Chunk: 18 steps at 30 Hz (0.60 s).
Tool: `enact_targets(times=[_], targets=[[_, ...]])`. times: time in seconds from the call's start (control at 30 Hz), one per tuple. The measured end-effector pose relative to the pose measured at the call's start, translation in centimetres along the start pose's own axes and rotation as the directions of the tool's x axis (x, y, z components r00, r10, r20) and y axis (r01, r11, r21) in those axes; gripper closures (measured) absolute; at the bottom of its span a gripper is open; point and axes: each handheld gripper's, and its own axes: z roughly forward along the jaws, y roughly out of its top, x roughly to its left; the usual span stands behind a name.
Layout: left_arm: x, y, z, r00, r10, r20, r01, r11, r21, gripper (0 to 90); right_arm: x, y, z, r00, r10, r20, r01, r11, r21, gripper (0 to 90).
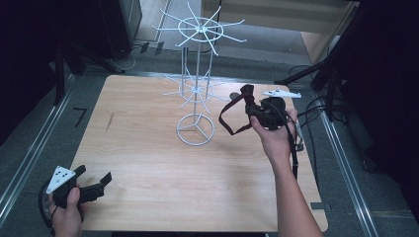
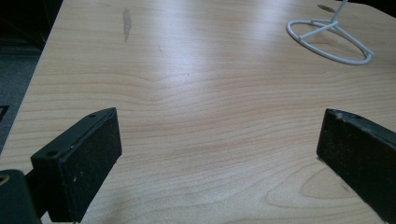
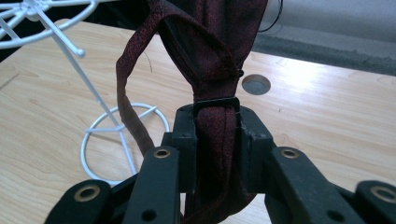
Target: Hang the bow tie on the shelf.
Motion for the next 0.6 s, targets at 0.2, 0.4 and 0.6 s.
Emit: enact_targets(times=[0.2, 0.4, 0.6], targets=[[0.0, 0.0, 0.0, 1.0, 0.0, 0.0, 0.0, 1.0, 0.002, 0.4, 0.3, 0.4, -0.3, 1.0, -0.009, -0.002, 0.009, 1.0, -0.017, 73.2], [0.0, 0.0, 0.0, 1.0, -0.002, -0.001, 0.002, 1.0, 0.001, 0.4, 0.4, 0.3, -0.6, 0.9993, -0.035, -0.012, 0.035, 0.999, -0.022, 73.1], [0.0, 0.0, 0.0, 1.0, 0.0, -0.002, 0.0, 1.0, 0.002, 0.4, 0.6, 0.1, -1.2, 0.9984, -0.049, -0.028, 0.048, 0.998, -0.027, 73.1]])
